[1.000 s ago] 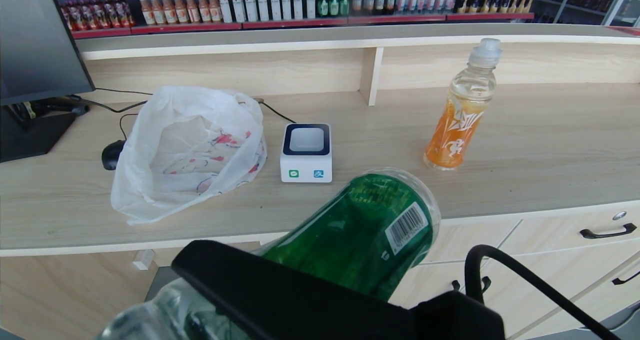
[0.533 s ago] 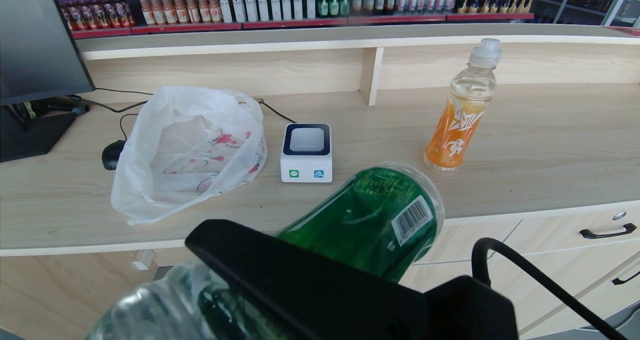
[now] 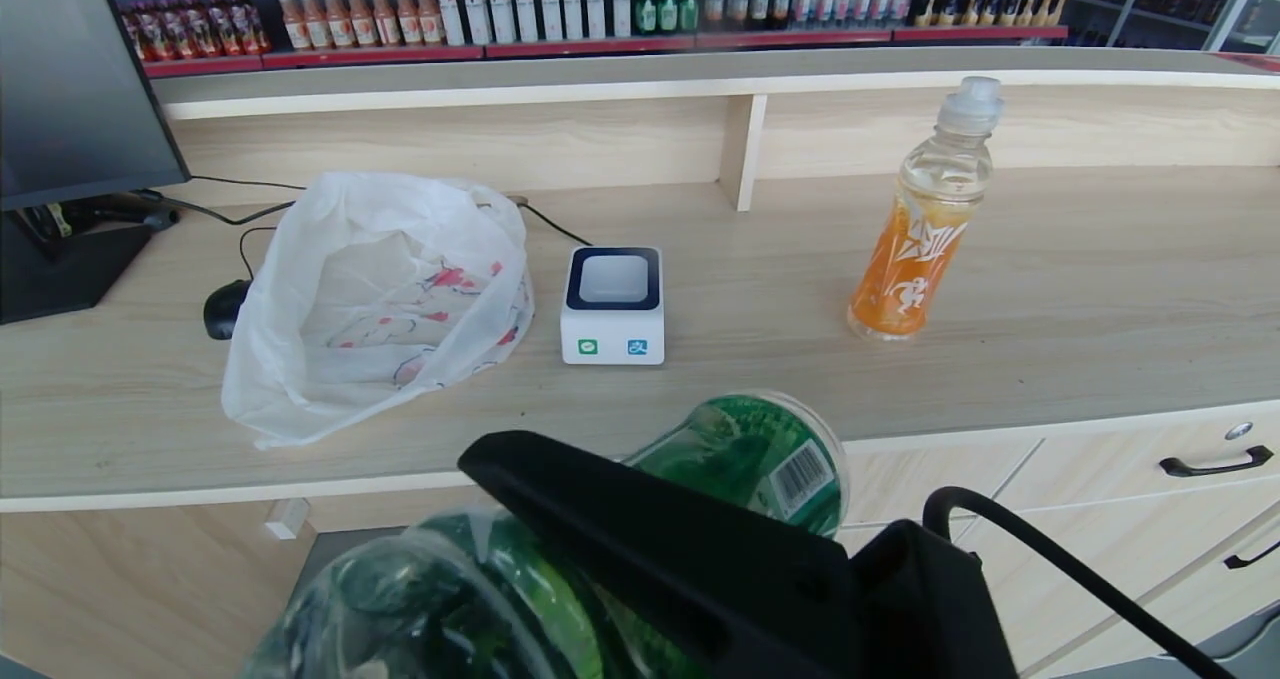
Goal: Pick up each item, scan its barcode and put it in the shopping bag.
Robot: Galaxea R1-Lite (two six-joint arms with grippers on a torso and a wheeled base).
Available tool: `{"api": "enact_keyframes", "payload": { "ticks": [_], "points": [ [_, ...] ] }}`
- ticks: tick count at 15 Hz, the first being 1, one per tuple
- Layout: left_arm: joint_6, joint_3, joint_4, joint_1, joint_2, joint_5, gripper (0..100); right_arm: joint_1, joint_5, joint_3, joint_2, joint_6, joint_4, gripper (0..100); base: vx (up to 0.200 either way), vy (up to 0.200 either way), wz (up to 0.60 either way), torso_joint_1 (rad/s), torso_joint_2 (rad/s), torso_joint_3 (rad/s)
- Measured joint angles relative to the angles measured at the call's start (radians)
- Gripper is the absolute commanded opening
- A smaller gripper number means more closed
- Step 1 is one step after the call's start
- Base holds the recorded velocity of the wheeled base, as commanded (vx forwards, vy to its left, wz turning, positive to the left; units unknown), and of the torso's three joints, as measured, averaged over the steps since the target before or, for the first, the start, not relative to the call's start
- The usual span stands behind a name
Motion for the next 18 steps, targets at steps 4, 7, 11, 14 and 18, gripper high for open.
{"api": "enact_keyframes", "payload": {
  "ticks": [4, 7, 11, 14, 18],
  "points": [
    [0.0, 0.0, 0.0, 0.0, 0.0, 0.0, 100, 0.0, -0.014, -0.001, 0.0, 0.215, 0.01, 0, 0.0, 0.0, 0.0, 0.0, 0.0, 0.0],
    [0.0, 0.0, 0.0, 0.0, 0.0, 0.0, 100, 0.0, -0.019, -0.005, 0.0, 0.439, 0.017, 0, 0.0, 0.0, 0.0, 0.0, 0.0, 0.0],
    [0.0, 0.0, 0.0, 0.0, 0.0, 0.0, 100, -0.014, -0.014, -0.001, -0.003, 0.666, 0.021, 0, 0.0, 0.0, 0.0, 0.0, 0.0, 0.0],
    [0.0, 0.0, 0.001, 0.0, 0.0, 0.0, 100, -0.022, -0.021, 0.001, -0.01, 0.888, 0.07, 0, 0.0, 0.0, 0.0, 0.0, 0.0, 0.0],
    [0.0, 0.0, 0.0, 0.0, 0.0, 0.0, 100, -0.126, -0.065, -0.013, -0.018, 1.164, 0.146, 0, 0.0, 0.0, 0.0, 0.0, 0.0, 0.0]
  ]
}}
